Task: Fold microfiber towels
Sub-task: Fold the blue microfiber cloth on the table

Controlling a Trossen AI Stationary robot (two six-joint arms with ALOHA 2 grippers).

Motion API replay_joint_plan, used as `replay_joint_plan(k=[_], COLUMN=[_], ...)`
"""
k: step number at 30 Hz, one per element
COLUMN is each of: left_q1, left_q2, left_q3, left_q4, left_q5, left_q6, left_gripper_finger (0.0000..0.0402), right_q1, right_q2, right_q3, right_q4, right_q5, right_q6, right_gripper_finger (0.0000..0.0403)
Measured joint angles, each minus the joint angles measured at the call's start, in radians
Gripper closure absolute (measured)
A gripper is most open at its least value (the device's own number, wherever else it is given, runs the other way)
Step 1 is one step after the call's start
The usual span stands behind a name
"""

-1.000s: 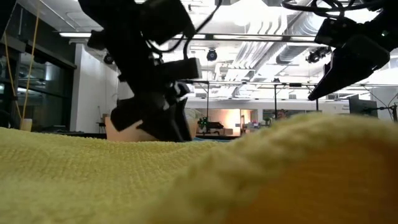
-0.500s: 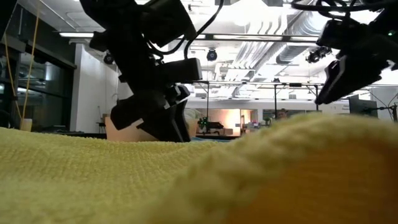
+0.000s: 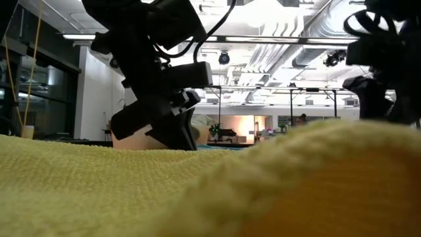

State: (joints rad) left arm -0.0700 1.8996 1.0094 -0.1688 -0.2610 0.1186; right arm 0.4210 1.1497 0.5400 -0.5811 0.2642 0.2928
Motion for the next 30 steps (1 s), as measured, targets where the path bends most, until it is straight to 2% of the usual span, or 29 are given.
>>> replay_joint_plan(k=[4,14,21,26,30], left_q1=[0.0,-0.005,-0.007,-0.031,-0.059], left_q2=[0.0,0.0,0.0,0.0,-0.001], left_q3=[0.0,-0.001,-0.001,-0.001,0.001], left_q4=[0.0,-0.001,-0.001,-0.01,-0.037], left_q5=[-0.005,-0.017,-0.016,-0.02,-0.032], left_q6=[0.016,0.015,0.015,0.006,-0.088], left_gripper_finger=[0.0388,0.04,0.04,0.0401,0.0401], right_q1=[0.006,0.005,0.006,0.006,0.019], right_q2=[0.094,0.235,0.265,0.262,0.261], right_q3=[0.0,0.007,0.008,0.005,0.01], right_q4=[0.047,0.101,0.097,0.094,0.104], right_q5=[0.027,-0.014,-0.021,-0.029,-0.032], right_q6=[-0.066,-0.083,0.04,0.132,0.201], right_gripper_finger=[0.0215,0.026,0.0314,0.0389,0.0395])
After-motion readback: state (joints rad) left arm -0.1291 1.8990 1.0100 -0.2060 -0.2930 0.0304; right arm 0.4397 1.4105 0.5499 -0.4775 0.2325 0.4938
